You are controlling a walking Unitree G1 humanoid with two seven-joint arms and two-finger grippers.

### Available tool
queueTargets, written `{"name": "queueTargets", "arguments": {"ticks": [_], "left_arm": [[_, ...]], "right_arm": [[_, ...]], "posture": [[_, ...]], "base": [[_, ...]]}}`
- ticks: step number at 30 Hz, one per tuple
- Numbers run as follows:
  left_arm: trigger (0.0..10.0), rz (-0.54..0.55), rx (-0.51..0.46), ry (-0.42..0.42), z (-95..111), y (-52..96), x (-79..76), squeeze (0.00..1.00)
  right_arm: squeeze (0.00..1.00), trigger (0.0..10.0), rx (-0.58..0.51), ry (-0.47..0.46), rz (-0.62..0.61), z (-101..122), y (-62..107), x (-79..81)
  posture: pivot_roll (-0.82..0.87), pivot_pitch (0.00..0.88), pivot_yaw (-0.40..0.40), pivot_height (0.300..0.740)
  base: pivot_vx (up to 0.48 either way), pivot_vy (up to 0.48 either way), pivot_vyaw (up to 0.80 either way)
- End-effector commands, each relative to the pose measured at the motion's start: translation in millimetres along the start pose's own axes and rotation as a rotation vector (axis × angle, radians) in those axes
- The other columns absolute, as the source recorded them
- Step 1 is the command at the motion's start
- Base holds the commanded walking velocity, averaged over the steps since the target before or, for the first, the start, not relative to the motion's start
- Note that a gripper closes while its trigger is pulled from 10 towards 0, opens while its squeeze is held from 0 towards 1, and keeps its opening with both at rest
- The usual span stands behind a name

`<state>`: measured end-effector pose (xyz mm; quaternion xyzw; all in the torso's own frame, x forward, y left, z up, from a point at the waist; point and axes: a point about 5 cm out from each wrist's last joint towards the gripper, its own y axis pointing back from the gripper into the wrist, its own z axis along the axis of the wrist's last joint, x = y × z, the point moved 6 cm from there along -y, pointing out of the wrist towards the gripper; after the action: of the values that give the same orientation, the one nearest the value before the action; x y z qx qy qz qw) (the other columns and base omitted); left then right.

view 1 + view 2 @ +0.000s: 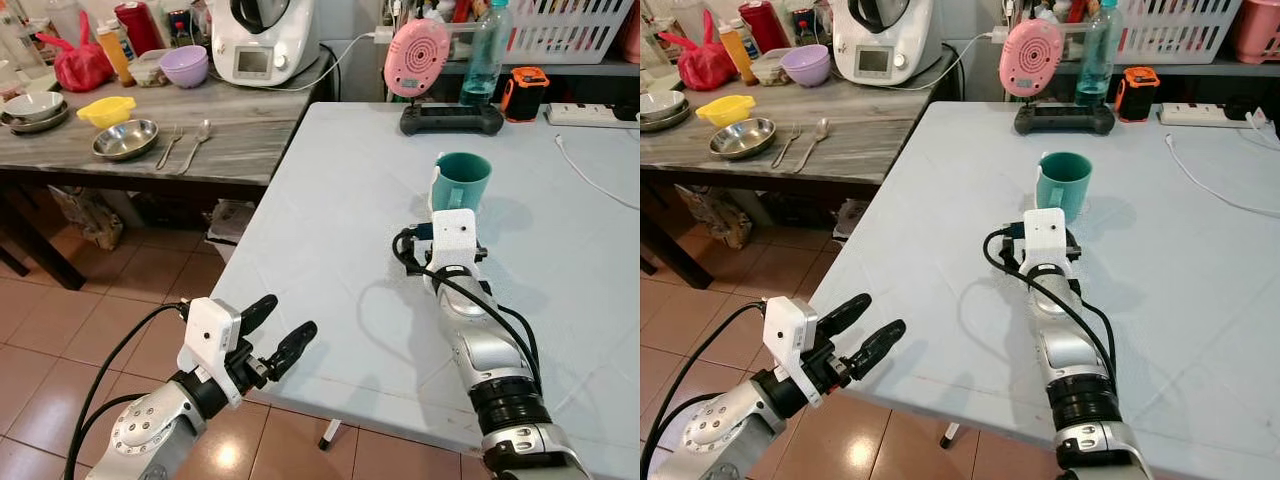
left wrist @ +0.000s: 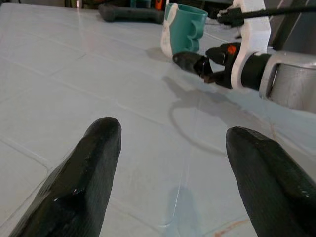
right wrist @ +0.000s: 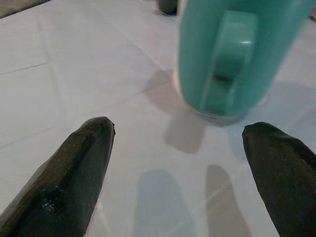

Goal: Setting the table

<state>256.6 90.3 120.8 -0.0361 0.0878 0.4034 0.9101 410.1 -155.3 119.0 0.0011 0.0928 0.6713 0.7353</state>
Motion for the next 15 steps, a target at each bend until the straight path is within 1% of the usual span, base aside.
{"name": "queueTargets", "arguments": {"ticks": [1,6,8,11,15], "left_arm": [[10.0,-0.018,0.005,-0.006,2,0.7,-2.9,0.00],[10.0,-0.014,0.003,0.001,2,0.0,-3.5,0.00],[10.0,-0.011,0.001,0.002,2,-0.8,-4.4,0.00],[10.0,-0.008,0.000,0.004,3,-1.2,-5.0,0.00],[10.0,0.004,-0.009,0.017,4,-1.2,-4.8,0.00]], "right_arm": [[0.00,10.0,-0.024,-0.015,0.007,13,-3.0,5.2],[0.00,10.0,-0.065,-0.009,-0.008,23,-6.8,7.0],[0.00,10.0,-0.092,0.020,-0.006,30,-8.7,8.4],[0.00,10.0,-0.107,0.026,-0.008,36,-11.2,9.4],[0.00,9.9,-0.129,0.021,-0.056,45,-18.0,2.3]], "posture": [[-0.09,0.061,0.107,0.740],[-0.08,0.059,0.100,0.740],[-0.08,0.058,0.098,0.740],[-0.08,0.059,0.095,0.740],[-0.08,0.056,0.087,0.740]], "base": [[0.000,0.000,0.00],[0.000,0.000,0.00],[0.000,0.000,0.00],[0.000,0.000,0.00],[0.000,0.000,0.00]]}}
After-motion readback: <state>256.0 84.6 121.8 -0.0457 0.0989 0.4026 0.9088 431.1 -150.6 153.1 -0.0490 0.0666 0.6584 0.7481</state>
